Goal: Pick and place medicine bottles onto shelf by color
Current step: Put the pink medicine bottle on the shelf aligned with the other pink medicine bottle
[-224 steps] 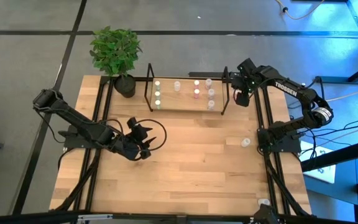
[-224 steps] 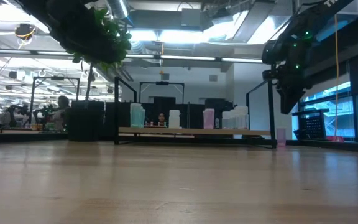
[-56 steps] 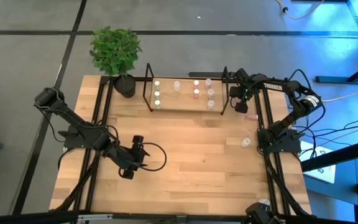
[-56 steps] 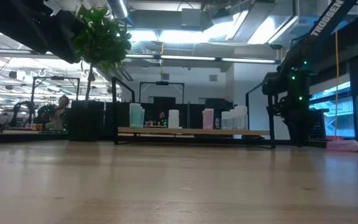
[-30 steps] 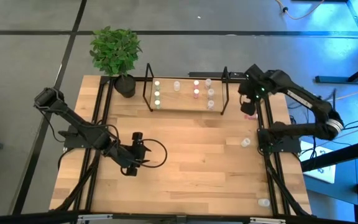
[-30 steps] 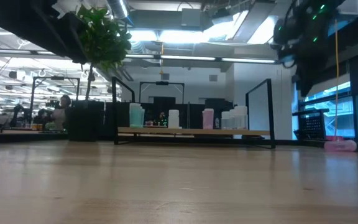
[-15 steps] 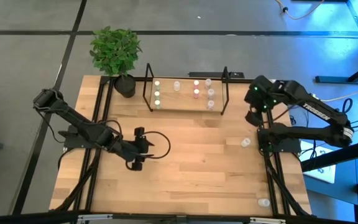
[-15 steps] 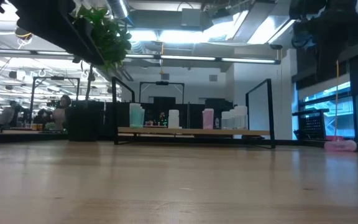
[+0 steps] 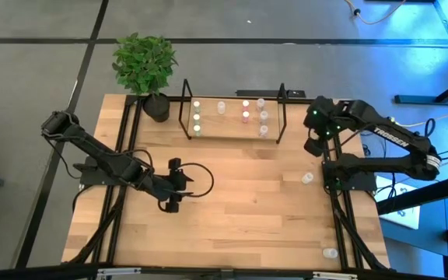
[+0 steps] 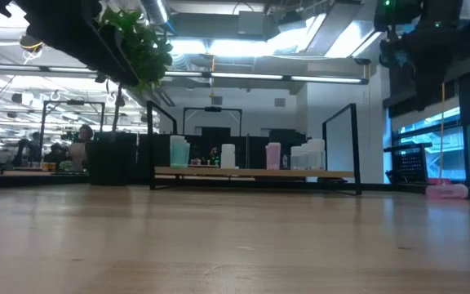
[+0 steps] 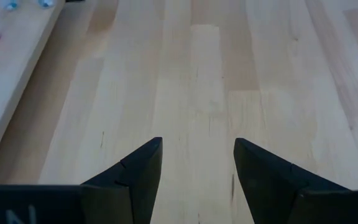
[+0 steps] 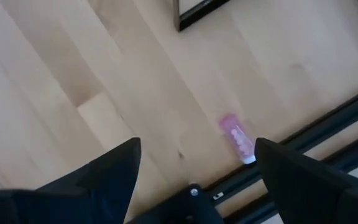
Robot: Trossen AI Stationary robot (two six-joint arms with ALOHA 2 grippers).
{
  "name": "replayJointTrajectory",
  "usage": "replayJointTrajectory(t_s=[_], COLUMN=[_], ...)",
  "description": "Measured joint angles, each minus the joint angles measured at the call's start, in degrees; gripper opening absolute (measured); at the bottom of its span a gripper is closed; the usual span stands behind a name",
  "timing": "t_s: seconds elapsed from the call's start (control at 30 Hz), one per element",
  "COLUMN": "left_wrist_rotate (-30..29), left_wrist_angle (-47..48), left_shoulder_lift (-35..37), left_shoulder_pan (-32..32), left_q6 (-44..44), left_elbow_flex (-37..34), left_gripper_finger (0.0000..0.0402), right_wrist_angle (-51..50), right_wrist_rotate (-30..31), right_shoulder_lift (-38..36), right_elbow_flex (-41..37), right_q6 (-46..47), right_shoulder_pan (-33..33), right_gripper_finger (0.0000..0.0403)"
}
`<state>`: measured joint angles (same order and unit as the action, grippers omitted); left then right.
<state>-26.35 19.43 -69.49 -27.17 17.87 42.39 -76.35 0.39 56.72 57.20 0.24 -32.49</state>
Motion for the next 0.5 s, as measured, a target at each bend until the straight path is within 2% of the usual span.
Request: replayJointTrajectory(t_s=[0.23, 0.4, 0.5], left_wrist_rotate=[-0.04, -0.07, -0.08], left_wrist_angle=[-7.28, -7.71, -7.68], left_shoulder_lift=[0.00, 0.00, 0.00], left_shoulder_pan=[1.76, 3.51, 4.34], left_q6=[4.48, 4.07, 4.07], left_elbow_flex=[0.00, 0.00, 0.00], left_gripper_finger=[0.0194, 0.0194, 0.0194], right_wrist_angle=[0.94, 2.17, 4.77], right_wrist_rotate=[1.71, 8.80, 11.58], right_shoulder_lift=[0.56, 1.97, 2.04], right_elbow_flex=[-10.11, -8.60, -9.22], right_q6=[-4.84, -3.63, -6.99], right_shoulder_pan=[3.58, 5.87, 6.50], right_gripper_finger=[0.0316, 0.0316, 0.0316])
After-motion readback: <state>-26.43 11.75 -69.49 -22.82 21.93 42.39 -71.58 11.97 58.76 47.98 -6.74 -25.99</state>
